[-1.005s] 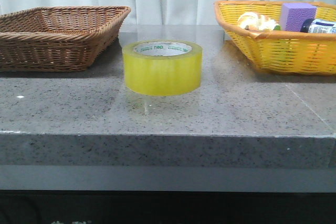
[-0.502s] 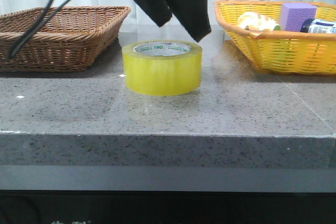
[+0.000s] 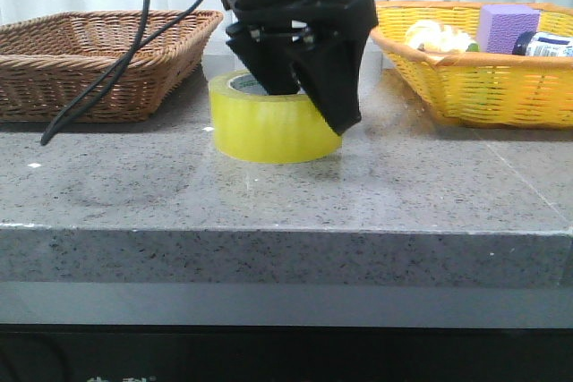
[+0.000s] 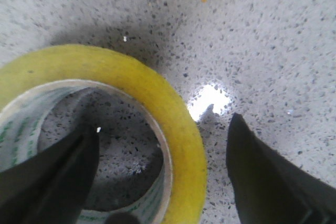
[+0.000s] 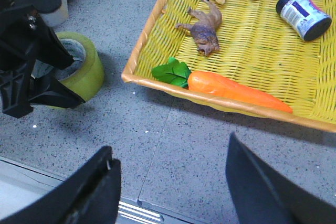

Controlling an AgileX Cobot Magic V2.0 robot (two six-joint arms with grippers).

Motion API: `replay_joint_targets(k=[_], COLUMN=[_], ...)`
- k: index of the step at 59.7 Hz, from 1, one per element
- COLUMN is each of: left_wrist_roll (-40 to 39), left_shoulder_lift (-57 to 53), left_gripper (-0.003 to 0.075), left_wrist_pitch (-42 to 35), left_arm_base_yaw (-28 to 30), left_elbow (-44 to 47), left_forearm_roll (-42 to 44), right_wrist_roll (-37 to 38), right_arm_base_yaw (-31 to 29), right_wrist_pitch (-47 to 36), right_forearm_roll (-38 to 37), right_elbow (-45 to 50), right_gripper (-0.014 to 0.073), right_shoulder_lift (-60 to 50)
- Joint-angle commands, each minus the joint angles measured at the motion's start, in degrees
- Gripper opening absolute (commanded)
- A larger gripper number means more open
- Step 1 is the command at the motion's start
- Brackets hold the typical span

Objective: Transfer tape with both arms
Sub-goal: 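Lower the left gripper over the tape roll on the table, then close the left gripper on the tape roll rim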

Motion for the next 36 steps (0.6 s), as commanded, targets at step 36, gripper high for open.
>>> replay_joint_targets(k=[36], left_wrist_roll=[-0.14], left_shoulder_lift=[-1.92], left_gripper=[0.0494], left_wrist_pitch=[-2.68], left_arm_base_yaw=[-0.38], left_elbow=[-2.05], left_forearm_roll=[-0.7], right_wrist_roll=[-0.3], right_arm_base_yaw=[-0.3], right_wrist_pitch=[-4.48], right_forearm_roll=[0.39], right_elbow=[-1.37], right_gripper=[0.0467], right_shoulder_lift=[-0.15])
